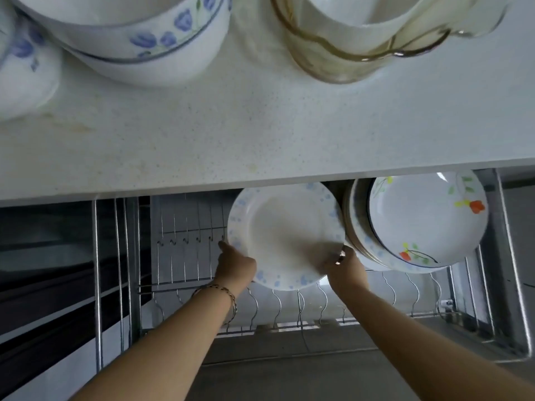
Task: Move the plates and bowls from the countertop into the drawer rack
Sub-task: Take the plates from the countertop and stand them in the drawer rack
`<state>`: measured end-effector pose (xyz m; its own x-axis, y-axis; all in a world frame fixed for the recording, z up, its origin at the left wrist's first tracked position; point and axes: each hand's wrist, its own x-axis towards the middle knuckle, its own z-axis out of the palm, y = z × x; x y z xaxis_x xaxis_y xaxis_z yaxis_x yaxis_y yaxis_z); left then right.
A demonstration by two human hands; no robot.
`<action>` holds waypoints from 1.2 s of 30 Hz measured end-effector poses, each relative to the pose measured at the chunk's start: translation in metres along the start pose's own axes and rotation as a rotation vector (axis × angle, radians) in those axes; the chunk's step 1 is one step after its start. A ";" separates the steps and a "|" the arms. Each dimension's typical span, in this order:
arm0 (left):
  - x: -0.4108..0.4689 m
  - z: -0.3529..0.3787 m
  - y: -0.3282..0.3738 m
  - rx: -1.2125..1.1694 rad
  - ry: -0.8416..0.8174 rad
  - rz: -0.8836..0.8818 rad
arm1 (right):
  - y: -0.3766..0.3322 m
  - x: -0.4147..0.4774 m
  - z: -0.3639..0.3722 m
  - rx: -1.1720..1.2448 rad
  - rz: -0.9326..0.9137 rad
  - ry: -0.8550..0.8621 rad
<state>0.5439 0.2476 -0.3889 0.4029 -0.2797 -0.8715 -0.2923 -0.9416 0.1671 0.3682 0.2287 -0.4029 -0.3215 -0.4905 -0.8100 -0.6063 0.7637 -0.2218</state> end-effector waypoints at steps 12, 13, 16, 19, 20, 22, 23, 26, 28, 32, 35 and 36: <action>-0.164 0.002 0.102 0.427 -0.169 0.575 | -0.010 -0.077 -0.175 -0.235 -0.282 -0.306; -0.179 0.009 0.117 0.431 -0.163 0.603 | -0.011 -0.081 -0.200 -0.238 -0.306 -0.283; -0.226 0.038 0.163 0.408 -0.115 0.658 | -0.005 -0.088 -0.281 -0.282 -0.381 -0.184; -0.277 0.078 0.209 0.364 -0.083 0.694 | 0.009 -0.083 -0.363 -0.309 -0.466 -0.094; -0.292 0.092 0.223 0.356 -0.061 0.710 | 0.015 -0.080 -0.390 -0.325 -0.492 -0.063; -0.322 0.123 0.252 0.327 -0.011 0.721 | 0.028 -0.070 -0.443 -0.376 -0.527 -0.016; -0.335 0.138 0.267 0.304 0.016 0.728 | 0.035 -0.064 -0.469 -0.399 -0.540 0.001; -0.369 0.174 0.304 0.252 0.080 0.756 | 0.051 -0.051 -0.534 -0.471 -0.586 0.051; -0.387 0.189 0.324 0.240 0.094 0.753 | 0.055 -0.050 -0.567 -0.497 -0.612 0.069; -0.406 0.200 0.352 0.175 0.167 0.719 | 0.048 -0.058 -0.613 -0.515 -0.695 0.072; -0.414 0.196 0.367 0.129 0.210 0.717 | 0.037 -0.064 -0.631 -0.543 -0.743 0.083; -0.414 0.193 0.371 0.120 0.215 0.713 | 0.033 -0.064 -0.634 -0.557 -0.755 0.085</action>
<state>0.1010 0.0504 -0.0551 0.2376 -0.8560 -0.4591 -0.6331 -0.4949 0.5952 -0.0925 0.0189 -0.0142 0.2601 -0.8196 -0.5106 -0.9294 -0.0691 -0.3626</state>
